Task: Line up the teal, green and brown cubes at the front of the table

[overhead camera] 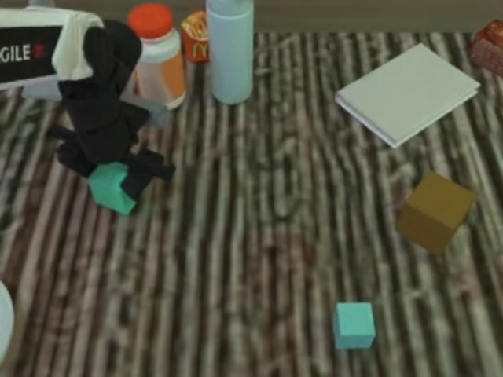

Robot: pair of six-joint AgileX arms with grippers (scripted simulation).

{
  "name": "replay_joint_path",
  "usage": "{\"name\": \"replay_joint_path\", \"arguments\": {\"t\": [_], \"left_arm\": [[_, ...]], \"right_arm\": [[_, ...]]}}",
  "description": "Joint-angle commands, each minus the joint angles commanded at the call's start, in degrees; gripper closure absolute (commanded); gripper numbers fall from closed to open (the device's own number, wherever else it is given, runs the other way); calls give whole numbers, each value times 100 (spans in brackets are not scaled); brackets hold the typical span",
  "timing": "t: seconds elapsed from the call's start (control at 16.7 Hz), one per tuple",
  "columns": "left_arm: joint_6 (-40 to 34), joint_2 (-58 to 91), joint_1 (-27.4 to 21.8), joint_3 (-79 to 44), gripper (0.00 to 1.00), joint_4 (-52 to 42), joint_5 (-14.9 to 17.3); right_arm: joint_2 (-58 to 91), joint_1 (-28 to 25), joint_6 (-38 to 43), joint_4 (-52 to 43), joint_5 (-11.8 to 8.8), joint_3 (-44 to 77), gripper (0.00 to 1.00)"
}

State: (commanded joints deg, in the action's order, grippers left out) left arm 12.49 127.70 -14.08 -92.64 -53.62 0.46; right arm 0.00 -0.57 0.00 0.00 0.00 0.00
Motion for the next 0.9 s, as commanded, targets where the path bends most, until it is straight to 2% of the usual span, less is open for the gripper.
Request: {"name": "replay_joint_path", "arguments": {"t": [0.36, 0.72, 0.9], "left_arm": [[-14, -360, 86, -671, 100, -1058, -3], [-15, -377, 51, -715, 100, -1117, -6], [-397, -400, -229, -703, 100, -1134, -17]], "right_arm": [[0, 0, 0, 0, 0, 0, 0], [0, 0, 0, 0, 0, 0, 0], [0, 0, 0, 0, 0, 0, 0]]}}
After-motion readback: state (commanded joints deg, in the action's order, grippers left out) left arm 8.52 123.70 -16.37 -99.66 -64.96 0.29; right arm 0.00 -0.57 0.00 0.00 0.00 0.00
